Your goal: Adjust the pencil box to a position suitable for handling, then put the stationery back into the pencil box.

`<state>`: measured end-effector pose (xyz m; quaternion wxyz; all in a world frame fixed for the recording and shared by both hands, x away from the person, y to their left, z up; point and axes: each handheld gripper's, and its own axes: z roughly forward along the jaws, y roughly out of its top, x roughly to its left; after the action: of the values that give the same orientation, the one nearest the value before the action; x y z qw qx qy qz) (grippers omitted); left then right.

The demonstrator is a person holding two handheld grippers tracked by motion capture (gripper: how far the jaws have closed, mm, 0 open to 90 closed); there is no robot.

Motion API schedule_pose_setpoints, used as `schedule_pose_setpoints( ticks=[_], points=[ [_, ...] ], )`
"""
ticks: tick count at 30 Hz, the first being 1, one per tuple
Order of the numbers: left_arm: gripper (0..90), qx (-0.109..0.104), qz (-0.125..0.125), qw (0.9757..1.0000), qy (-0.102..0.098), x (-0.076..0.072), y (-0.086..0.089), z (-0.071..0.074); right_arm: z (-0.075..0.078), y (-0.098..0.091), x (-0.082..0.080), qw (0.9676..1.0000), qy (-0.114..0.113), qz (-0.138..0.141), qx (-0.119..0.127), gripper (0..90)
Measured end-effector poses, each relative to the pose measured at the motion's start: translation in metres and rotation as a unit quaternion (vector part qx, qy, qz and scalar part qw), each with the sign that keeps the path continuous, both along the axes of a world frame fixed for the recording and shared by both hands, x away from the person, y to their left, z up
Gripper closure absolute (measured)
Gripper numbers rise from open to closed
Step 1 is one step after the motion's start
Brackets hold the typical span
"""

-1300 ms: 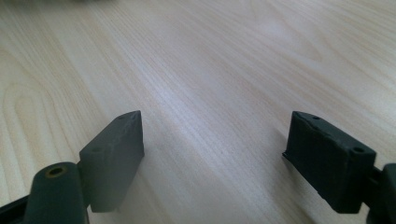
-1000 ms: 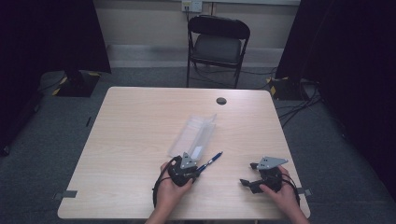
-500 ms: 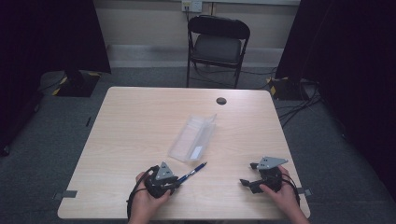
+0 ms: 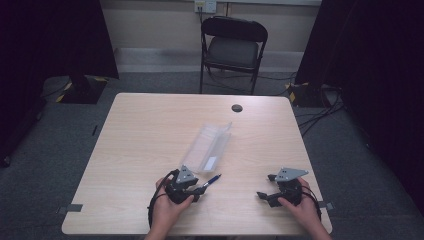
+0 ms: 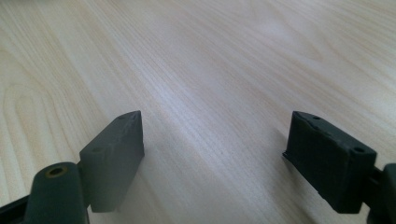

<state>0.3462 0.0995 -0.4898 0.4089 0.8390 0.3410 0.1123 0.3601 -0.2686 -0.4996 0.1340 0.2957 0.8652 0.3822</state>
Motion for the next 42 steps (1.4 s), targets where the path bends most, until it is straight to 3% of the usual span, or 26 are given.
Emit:
schedule_pose_setpoints(
  ticks=[6,7,10,13,16,19,24,35,37,40,42],
  points=[
    [55.5,-0.010,-0.005,0.9999,0.007,0.006,-0.011,-0.002,0.000,0.000,0.000,1.0000,0.000,0.000,0.000,18.0],
    [56.7,0.000,-0.010,0.9999,0.009,0.006,-0.013,-0.002,0.000,0.000,0.000,1.0000,0.000,0.000,0.000,18.0],
    [58.6,0.003,-0.013,0.9998,0.011,0.008,-0.015,-0.003,0.000,0.000,0.000,1.0000,0.000,0.000,0.000,18.0],
    [60.5,-0.008,-0.008,0.9999,0.011,0.009,-0.019,-0.006,0.000,0.000,0.000,1.0000,0.000,0.001,-0.001,18.0],
    [61.8,-0.001,-0.010,0.9999,0.010,0.011,-0.021,-0.006,0.000,0.000,0.000,1.0000,0.000,0.000,0.000,18.0],
    [66.5,0.006,-0.015,0.9999,0.004,0.013,-0.023,-0.005,0.000,0.000,0.000,1.0000,0.000,0.001,0.000,18.0],
    [79.3,0.018,-0.012,0.9997,0.010,0.016,-0.024,-0.003,0.000,0.000,0.000,1.0000,0.000,0.000,0.000,18.0],
    [78.9,0.031,0.000,0.9995,0.010,0.006,0.007,-0.001,0.000,0.000,0.000,1.0000,0.000,0.000,0.000,18.0],
    [64.6,0.022,0.019,0.9996,0.001,0.008,0.011,-0.003,0.000,0.000,0.000,1.0000,0.000,0.000,0.000,18.0],
    [61.6,0.012,0.022,0.9997,-0.001,0.008,0.008,-0.006,0.000,0.000,0.000,1.0000,-0.001,0.001,-0.001,18.1],
    [62.7,0.024,0.015,0.9995,-0.013,0.008,0.006,-0.006,0.000,0.000,0.000,1.0000,-0.001,0.001,-0.001,18.1]
  ],
)
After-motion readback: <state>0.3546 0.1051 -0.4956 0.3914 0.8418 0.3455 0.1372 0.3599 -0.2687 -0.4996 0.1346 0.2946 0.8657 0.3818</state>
